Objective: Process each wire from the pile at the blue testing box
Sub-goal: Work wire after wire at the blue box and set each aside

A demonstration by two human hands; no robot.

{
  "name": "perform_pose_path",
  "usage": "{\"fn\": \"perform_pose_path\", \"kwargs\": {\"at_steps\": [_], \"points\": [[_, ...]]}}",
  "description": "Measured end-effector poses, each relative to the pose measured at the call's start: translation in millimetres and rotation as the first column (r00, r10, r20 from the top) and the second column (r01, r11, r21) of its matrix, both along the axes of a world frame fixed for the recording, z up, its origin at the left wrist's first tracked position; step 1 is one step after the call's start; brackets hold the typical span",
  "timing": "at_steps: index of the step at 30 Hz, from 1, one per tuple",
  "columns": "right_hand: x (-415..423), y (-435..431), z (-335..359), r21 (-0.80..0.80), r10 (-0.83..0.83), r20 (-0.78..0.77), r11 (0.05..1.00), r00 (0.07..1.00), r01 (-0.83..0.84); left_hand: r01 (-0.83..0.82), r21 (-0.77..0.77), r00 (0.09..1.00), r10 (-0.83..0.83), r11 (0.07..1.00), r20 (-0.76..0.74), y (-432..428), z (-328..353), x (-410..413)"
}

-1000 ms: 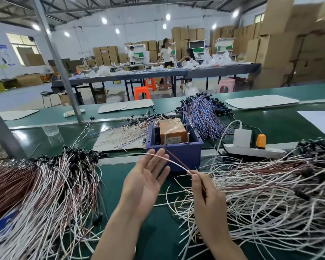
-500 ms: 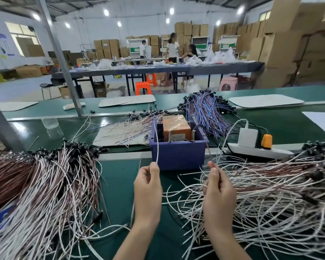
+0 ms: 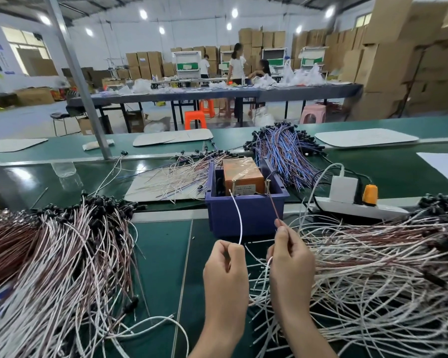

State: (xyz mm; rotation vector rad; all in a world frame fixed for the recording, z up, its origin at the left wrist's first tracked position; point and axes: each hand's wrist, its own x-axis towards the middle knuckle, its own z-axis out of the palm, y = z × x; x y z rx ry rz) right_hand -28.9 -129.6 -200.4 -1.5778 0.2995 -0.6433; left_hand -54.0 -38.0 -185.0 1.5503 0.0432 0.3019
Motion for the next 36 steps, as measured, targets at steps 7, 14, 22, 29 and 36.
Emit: {"fn": "perform_pose_path", "kwargs": {"at_steps": [7,14,22,29,36], "points": [[-6.7,1.4,1.5,0.033,0.017,0.031,0.999,0.999,-0.018,0.020,0.007,0.999,-0.020,1.000,0.049,-2.5,1.3,-2.4],[-8.1,0.6,0.7,0.047,0.038,0.028,0.998,0.999,-0.039,0.029,0.006,0.998,-0.029,1.000,0.062,-2.8,3.2,-4.0],[-10.4,1.7,1.9,0.034,0.057,0.031,0.998,0.998,-0.058,0.035,0.011,0.997,-0.036,0.999,0.063,-2.8,5.0,-3.9],[-13.3,2.5,3.9,0.018,0.081,0.039,0.996,0.996,-0.082,0.028,0.003,0.998,-0.028,1.000,0.053,-2.3,4.1,-4.1],[-14.3,2.3,3.7,-0.002,0.088,0.043,0.996,0.995,-0.088,0.035,0.029,0.998,-0.037,0.999,0.055,-1.8,4.6,-3.1]]}}
